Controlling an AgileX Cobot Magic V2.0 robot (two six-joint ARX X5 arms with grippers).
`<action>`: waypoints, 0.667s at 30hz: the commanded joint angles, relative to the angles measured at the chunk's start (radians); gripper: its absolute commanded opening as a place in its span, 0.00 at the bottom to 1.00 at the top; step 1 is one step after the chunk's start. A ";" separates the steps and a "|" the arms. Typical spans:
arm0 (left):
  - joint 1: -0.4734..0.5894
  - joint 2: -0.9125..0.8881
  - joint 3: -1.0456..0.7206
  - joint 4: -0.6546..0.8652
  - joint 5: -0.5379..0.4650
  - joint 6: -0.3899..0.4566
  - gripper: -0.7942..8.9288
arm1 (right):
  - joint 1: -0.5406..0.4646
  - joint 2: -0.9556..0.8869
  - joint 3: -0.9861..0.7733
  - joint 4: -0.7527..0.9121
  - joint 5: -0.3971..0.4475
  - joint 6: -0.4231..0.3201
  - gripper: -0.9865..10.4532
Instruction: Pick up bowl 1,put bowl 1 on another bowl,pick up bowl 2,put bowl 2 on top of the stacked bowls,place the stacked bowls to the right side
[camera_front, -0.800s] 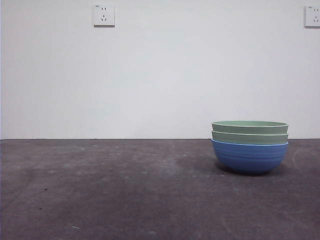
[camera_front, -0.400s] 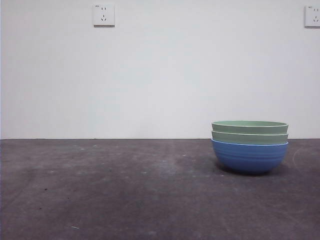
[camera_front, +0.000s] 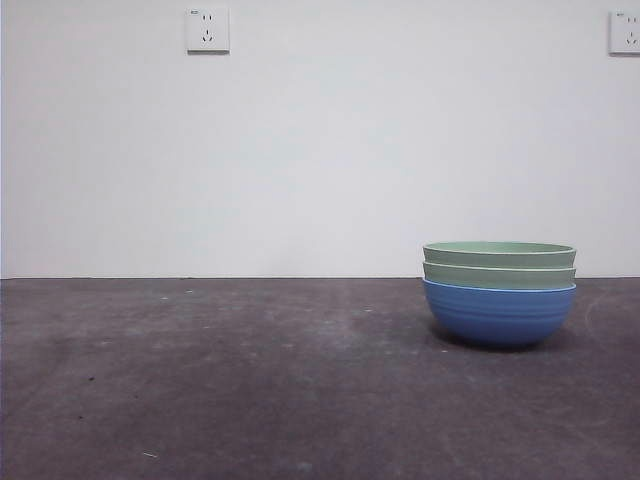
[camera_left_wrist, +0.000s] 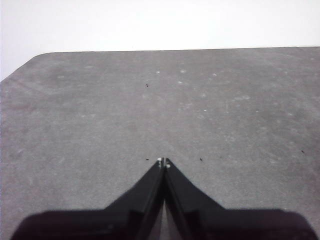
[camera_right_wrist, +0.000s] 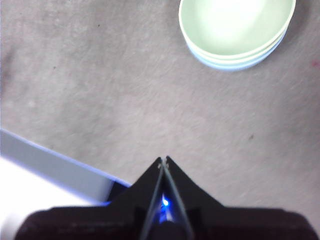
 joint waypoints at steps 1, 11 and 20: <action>0.003 -0.003 -0.014 0.000 -0.002 -0.010 0.08 | -0.028 -0.048 -0.012 0.059 0.053 -0.064 0.09; 0.003 -0.003 -0.014 0.000 -0.002 -0.010 0.08 | -0.208 -0.375 -0.305 0.516 0.011 -0.074 0.09; 0.003 -0.003 -0.014 0.000 -0.002 -0.010 0.08 | -0.255 -0.669 -0.795 0.933 0.027 -0.055 0.09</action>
